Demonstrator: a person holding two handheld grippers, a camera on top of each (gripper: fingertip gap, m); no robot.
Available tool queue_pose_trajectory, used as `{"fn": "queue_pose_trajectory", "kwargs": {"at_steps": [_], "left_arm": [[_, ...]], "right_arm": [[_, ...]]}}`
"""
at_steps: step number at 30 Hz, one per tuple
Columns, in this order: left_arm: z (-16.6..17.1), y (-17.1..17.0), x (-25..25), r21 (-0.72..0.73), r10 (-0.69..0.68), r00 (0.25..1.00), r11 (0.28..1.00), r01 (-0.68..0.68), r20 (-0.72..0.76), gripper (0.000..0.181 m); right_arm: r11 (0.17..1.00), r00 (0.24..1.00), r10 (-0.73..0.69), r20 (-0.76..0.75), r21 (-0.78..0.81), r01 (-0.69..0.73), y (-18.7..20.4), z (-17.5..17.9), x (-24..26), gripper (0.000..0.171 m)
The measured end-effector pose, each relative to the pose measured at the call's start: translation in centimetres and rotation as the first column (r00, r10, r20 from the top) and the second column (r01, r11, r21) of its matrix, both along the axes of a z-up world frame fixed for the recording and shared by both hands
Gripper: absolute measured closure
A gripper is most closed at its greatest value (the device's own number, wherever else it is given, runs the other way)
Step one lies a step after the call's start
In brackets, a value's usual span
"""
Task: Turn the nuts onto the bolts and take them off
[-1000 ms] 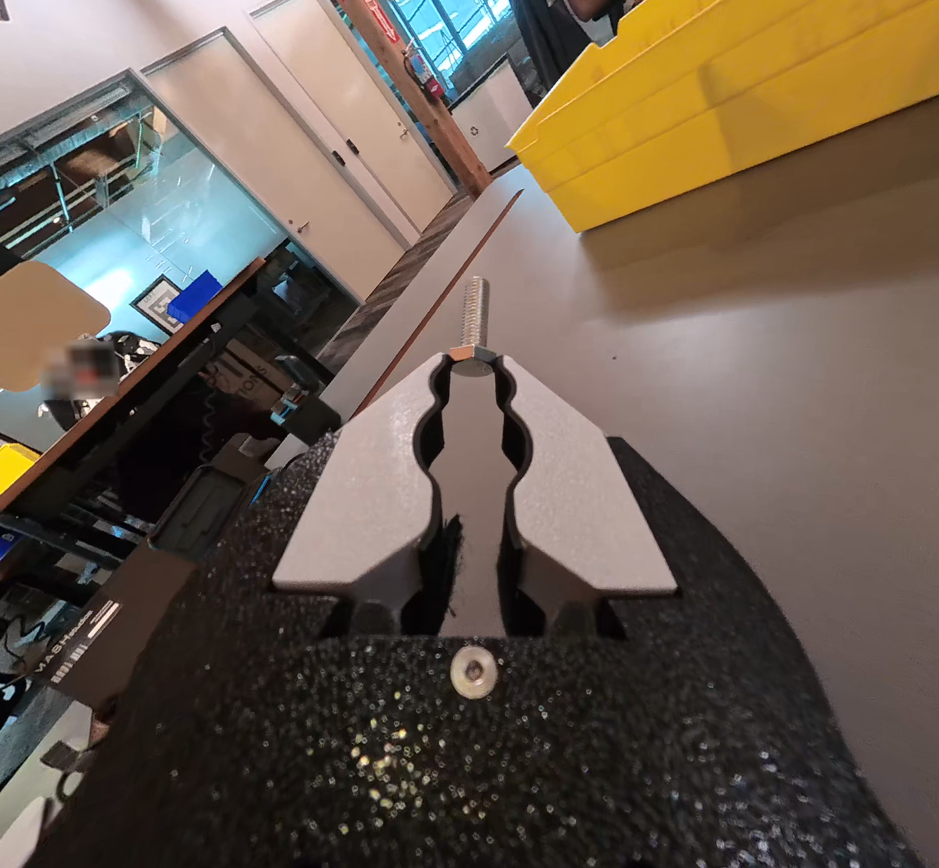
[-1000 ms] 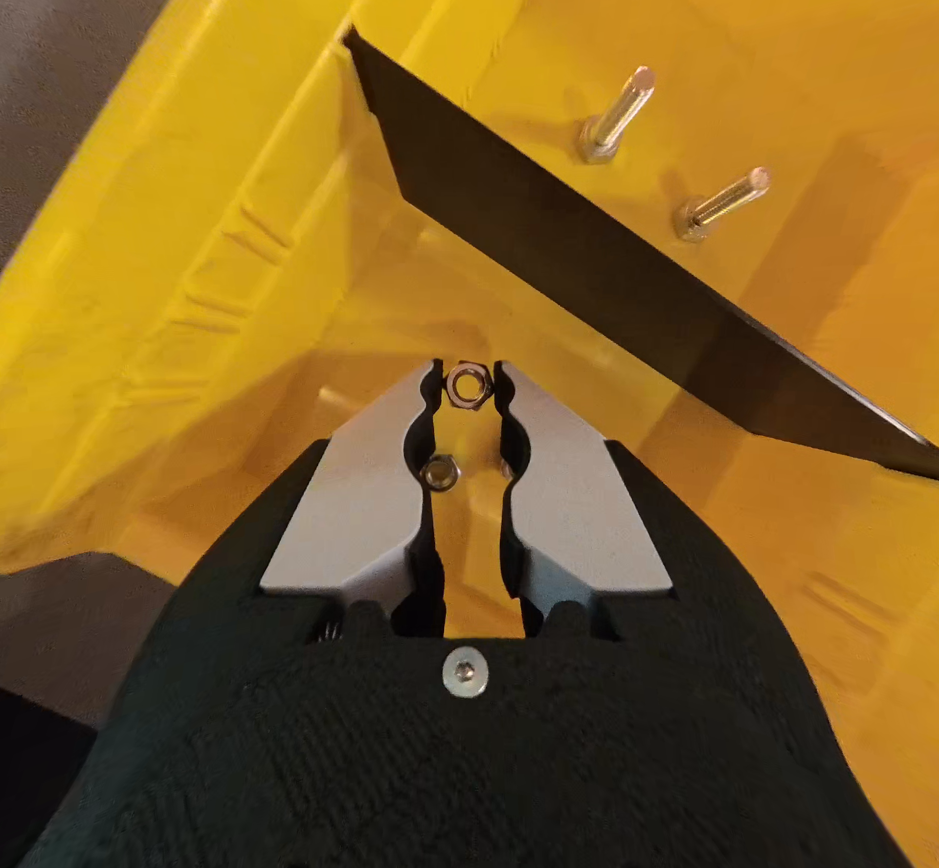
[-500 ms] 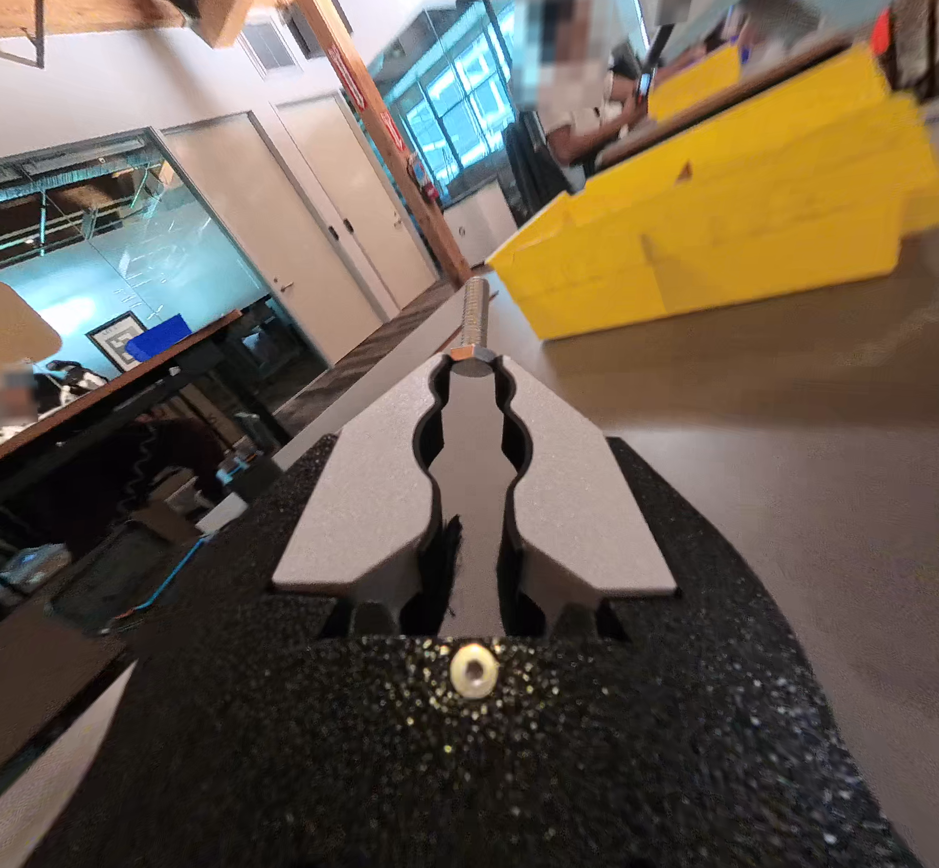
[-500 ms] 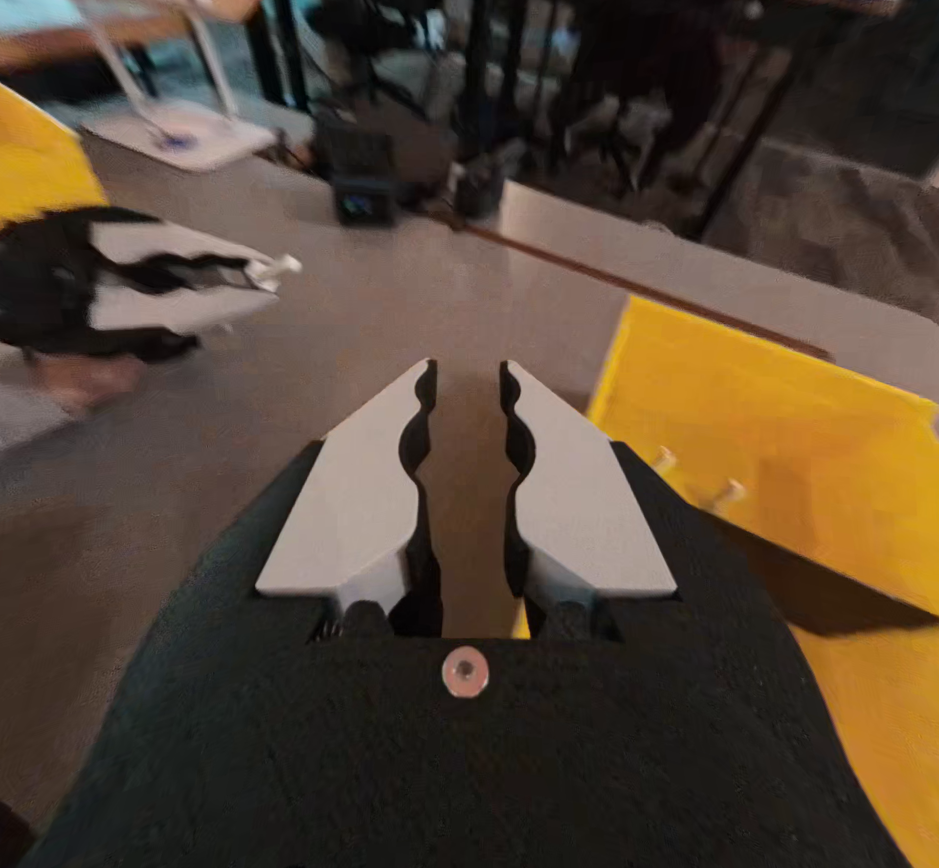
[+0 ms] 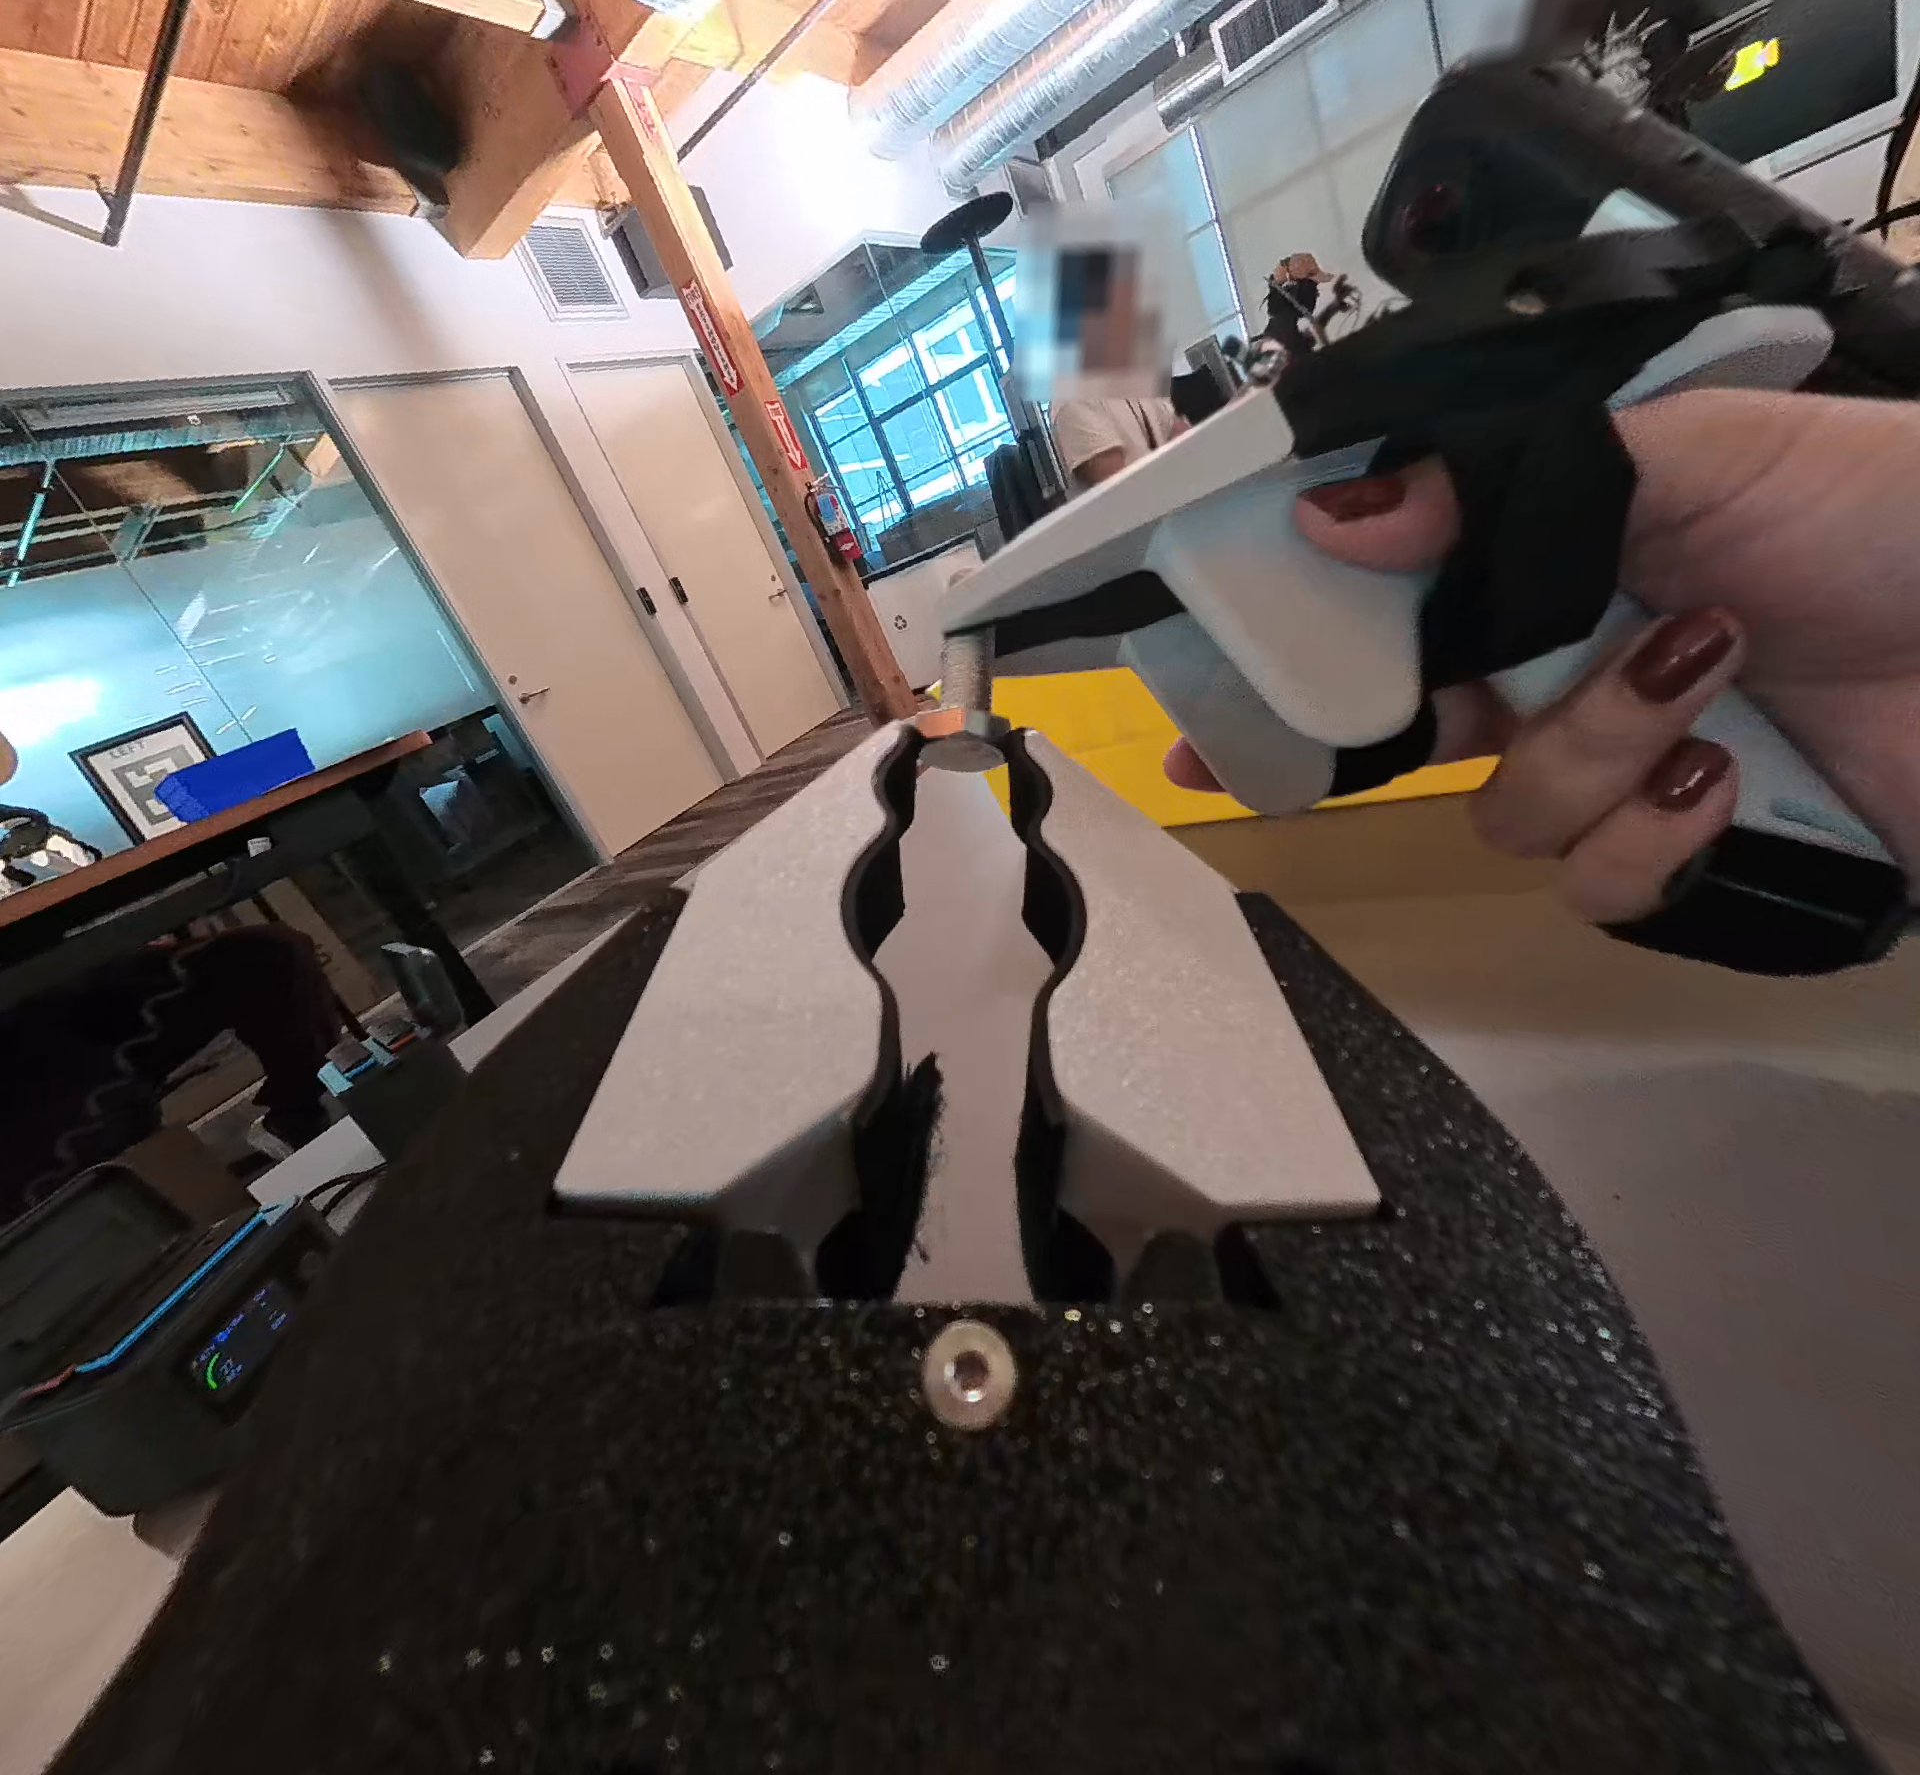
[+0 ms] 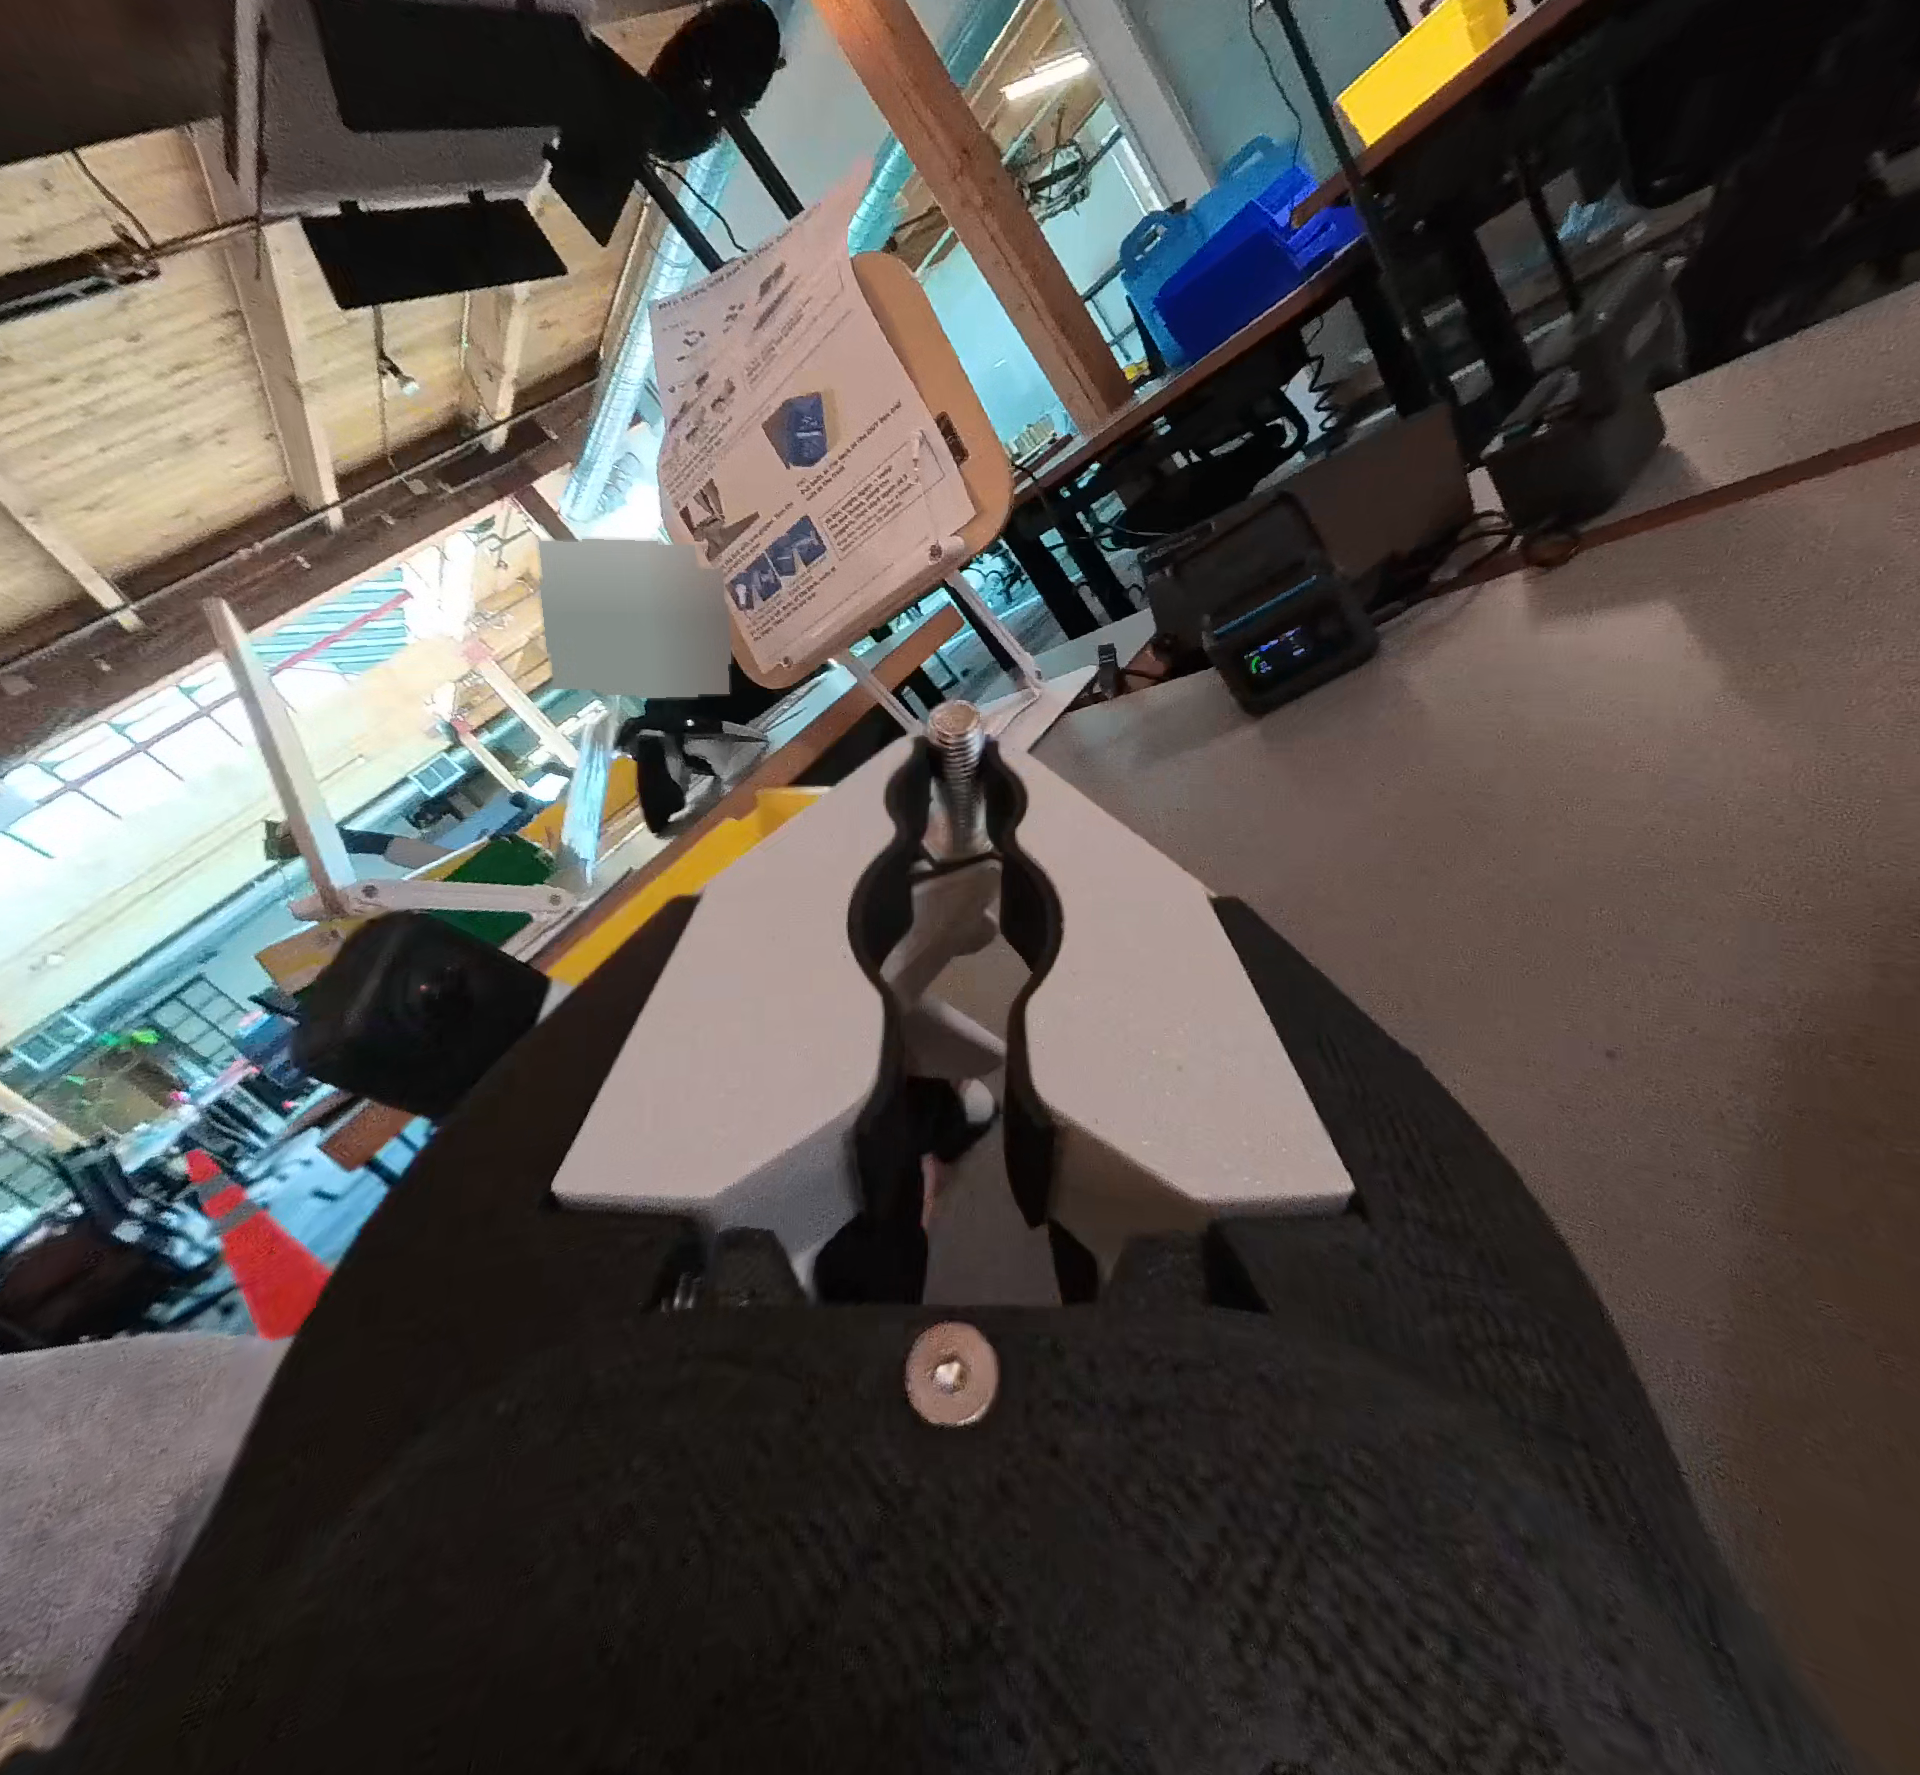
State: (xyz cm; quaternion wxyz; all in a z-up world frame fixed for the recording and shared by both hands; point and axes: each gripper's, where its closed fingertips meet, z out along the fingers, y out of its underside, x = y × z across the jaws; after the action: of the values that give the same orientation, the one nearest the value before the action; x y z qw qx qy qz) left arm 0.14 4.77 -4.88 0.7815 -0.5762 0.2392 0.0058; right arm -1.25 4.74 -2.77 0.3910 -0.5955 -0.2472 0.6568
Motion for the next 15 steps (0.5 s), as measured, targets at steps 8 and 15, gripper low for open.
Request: {"fn": "queue_pose_trajectory", "kwargs": {"at_steps": [8,15], "left_arm": [[0.8,-0.4,-0.9,0.041,0.006,0.998,0.999,-0.008,0.058,0.149],[-0.2,0.4,-1.6,-0.004,0.045,0.998,0.999,-0.045,0.052,0.150]], "right_arm": [[0.928,0.977,-0.158,0.145,0.359,0.097,5.2,3.9,4.5,0.163],[0.856,0.653,-0.426,0.627,0.512,0.067,23.2,0.3,11.9,0.163]]}}
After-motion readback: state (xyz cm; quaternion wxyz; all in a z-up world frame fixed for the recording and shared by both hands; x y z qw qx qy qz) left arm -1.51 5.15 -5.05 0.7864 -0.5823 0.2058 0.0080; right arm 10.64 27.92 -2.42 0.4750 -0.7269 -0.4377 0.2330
